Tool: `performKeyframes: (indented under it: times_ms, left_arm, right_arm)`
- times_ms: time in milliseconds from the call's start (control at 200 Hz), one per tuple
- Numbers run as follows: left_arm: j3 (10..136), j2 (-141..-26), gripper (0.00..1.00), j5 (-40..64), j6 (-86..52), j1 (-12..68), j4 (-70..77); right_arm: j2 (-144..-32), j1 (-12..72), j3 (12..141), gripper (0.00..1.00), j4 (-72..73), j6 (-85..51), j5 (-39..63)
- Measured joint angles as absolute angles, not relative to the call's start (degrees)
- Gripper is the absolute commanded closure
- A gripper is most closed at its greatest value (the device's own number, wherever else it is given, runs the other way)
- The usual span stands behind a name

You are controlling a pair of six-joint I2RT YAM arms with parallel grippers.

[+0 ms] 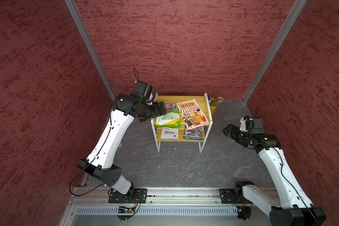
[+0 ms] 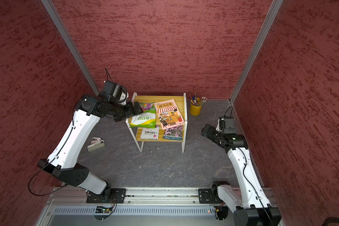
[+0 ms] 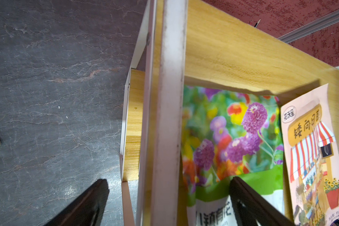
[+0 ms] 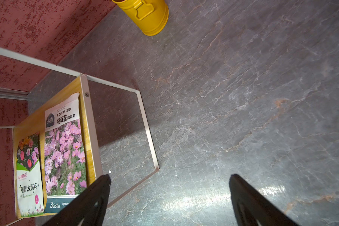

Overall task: Take the seed bag off the shelf
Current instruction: Pick up the seed packet from the shelf.

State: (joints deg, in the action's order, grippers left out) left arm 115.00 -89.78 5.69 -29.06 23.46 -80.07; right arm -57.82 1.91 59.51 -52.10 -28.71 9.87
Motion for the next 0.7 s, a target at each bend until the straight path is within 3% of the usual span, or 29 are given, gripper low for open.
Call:
performKeyframes:
  times_ms: [701]
  left_arm:
    - [116.9, -85.6, 0.0, 4.01, -33.69, 19.86, -81.93]
  right_arm:
    - [-57.1, 2.07, 59.51, 0.02, -52.1, -29.15, 9.91]
